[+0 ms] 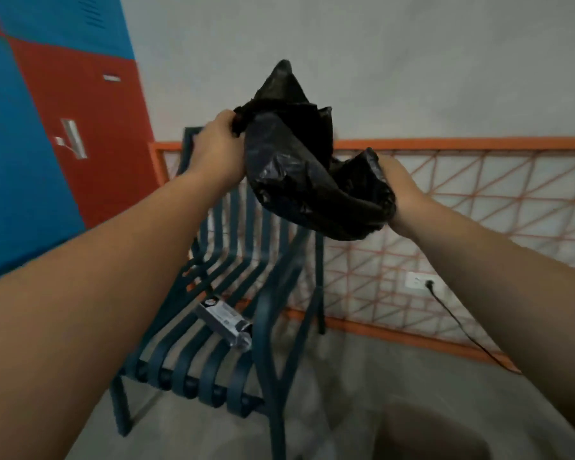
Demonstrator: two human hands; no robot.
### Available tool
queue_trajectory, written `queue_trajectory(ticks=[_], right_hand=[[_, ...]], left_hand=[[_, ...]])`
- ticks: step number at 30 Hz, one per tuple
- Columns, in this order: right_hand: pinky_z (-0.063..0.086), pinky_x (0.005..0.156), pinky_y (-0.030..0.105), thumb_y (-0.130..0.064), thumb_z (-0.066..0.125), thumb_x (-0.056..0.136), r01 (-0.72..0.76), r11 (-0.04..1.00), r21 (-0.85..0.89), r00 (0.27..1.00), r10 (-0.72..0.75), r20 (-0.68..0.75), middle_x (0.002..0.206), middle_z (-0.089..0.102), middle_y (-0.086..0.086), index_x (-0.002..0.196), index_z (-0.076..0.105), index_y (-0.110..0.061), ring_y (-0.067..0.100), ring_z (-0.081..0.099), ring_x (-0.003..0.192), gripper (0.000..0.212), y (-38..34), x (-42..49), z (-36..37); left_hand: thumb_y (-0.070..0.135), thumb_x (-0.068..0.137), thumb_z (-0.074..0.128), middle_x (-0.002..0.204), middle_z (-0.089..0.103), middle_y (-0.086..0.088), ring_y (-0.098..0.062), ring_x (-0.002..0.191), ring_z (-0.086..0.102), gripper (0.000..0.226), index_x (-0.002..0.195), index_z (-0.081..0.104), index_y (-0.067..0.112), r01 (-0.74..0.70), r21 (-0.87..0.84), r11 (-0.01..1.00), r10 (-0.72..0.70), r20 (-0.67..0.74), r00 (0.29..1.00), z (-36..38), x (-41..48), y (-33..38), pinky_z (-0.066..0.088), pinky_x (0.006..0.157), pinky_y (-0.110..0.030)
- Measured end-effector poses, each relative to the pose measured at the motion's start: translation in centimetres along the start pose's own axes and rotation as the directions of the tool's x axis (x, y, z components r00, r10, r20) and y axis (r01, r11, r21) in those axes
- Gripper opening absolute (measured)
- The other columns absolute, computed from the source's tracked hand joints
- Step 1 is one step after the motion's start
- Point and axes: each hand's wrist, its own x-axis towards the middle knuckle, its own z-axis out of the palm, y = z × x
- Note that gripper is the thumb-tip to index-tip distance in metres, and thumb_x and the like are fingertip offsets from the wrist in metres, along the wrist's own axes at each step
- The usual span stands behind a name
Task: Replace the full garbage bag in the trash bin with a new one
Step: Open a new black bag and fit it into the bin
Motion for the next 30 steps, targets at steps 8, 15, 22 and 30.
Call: queue_trajectory(ticks=[8, 15, 22, 30], right_hand=[[0.027, 0.056, 0.030, 0.004, 0.039, 0.091, -0.194, 0.731, -0.655, 0.976, 0.079, -0.201, 0.061, 0.035, 0.001, 0.062, 0.038, -0.017, 0.014, 0.031, 0.061, 0.035, 5.9, -6.6, -18.9], [0.038, 0.061, 0.026, -0.011, 0.056, 0.089, -0.273, 0.488, -0.829, 0.961, 0.102, -0.256, 0.068, 0.056, 0.005, 0.066, 0.055, -0.012, 0.018, 0.050, 0.074, 0.023, 10.5, -13.3, -25.9], [0.043, 0.071, 0.032, -0.013, 0.072, 0.079, -0.266, 0.414, -0.870, 0.964, 0.087, -0.253, 0.084, 0.069, 0.011, 0.082, 0.067, -0.009, 0.025, 0.061, 0.084, 0.007, 12.7, -14.9, -28.6], [0.044, 0.063, 0.013, -0.015, 0.081, 0.070, -0.229, 0.513, -0.827, 0.971, 0.176, -0.160, 0.079, 0.065, -0.006, 0.080, 0.064, -0.020, 0.011, 0.060, 0.077, 0.021, 14.4, -14.9, -27.3]], left_hand=[[0.009, 0.091, 0.056, 0.110, 0.067, -0.003, -0.015, 0.097, 0.063, 0.024, 0.113, 0.062, 0.016, -0.006, 0.038, 0.999, -0.025, 0.750, 0.661, 15.8, -11.3, -2.4, 0.049, 0.077, -0.026], [-0.008, 0.093, 0.042, 0.106, 0.054, -0.008, -0.009, 0.070, 0.062, 0.048, 0.136, 0.041, 0.013, 0.219, 0.112, 0.969, -0.192, 0.903, 0.385, 21.5, -19.4, -4.2, 0.045, 0.048, -0.013], [0.005, 0.097, 0.044, 0.117, 0.058, -0.013, -0.016, 0.093, 0.059, 0.031, 0.127, 0.052, 0.007, 0.376, 0.134, 0.917, -0.306, 0.840, 0.449, 22.7, -20.9, -3.9, 0.046, 0.042, -0.010], [0.053, 0.075, 0.070, 0.117, 0.059, 0.010, -0.008, 0.099, 0.063, 0.075, 0.137, 0.031, 0.045, 0.191, 0.164, 0.968, -0.183, 0.979, 0.086, 24.5, -24.8, -4.2, 0.050, 0.069, -0.022]])
